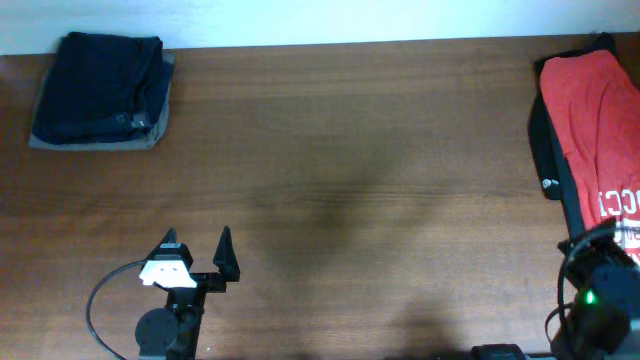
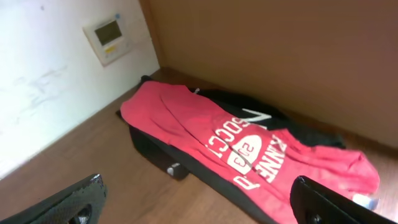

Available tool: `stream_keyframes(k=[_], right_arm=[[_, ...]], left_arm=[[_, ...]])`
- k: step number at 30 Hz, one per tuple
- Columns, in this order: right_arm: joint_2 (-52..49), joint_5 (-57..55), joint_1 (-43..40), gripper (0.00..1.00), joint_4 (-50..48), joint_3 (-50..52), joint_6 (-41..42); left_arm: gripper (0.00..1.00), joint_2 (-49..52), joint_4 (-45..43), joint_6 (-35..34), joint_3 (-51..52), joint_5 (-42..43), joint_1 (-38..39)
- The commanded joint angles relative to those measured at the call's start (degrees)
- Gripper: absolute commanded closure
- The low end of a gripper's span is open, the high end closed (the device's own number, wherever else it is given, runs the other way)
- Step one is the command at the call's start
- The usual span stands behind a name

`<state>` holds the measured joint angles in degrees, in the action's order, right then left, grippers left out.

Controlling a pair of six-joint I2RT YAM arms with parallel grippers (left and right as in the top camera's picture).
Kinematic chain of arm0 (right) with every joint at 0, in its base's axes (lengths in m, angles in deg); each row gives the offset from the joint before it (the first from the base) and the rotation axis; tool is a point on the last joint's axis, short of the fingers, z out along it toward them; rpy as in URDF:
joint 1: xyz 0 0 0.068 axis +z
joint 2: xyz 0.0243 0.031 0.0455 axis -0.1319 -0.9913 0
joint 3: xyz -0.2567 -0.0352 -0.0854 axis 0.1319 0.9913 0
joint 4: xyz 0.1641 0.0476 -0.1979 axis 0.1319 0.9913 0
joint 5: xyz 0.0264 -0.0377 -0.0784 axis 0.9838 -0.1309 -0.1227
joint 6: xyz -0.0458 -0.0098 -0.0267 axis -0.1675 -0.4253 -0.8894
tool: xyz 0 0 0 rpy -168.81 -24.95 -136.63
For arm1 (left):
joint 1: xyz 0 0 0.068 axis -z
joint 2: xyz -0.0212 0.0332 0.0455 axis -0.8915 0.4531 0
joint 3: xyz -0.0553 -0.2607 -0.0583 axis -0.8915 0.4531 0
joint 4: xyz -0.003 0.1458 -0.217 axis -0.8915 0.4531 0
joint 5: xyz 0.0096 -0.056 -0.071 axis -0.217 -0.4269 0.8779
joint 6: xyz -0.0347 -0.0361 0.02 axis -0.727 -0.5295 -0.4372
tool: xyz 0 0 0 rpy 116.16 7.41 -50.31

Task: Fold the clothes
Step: 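Reach the right gripper to the red t-shirt and grasp it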

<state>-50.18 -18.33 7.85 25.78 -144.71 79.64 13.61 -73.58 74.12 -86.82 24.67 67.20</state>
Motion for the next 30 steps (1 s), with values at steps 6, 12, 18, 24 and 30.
stream_keyframes(k=[6, 12, 18, 24, 30], right_arm=[[-18.8, 4.1, -12.5, 0.01, 7.2, -3.3, -1.2], [-30.2, 16.8, -33.6, 0.01, 4.5, -3.3, 1.0], [-37.7, 24.9, -50.7, 0.02, 6.6, -3.2, 4.8], [-43.3, 31.2, -64.2, 0.01, 6.1, -2.8, 4.8], [-47.2, 36.0, -69.9, 0.01, 2.8, -2.8, 4.5]], left_arm=[[0.0, -0.5, 0.0, 0.9, 0.4, -0.4, -0.2], [0.0, -0.5, 0.0, 1.0, 0.4, -0.4, -0.2], [0.0, -0.5, 0.0, 1.0, 0.4, -0.4, -0.2], [0.0, -0.5, 0.0, 0.9, 0.4, -0.4, -0.2], [0.0, -0.5, 0.0, 0.9, 0.4, -0.4, -0.2]])
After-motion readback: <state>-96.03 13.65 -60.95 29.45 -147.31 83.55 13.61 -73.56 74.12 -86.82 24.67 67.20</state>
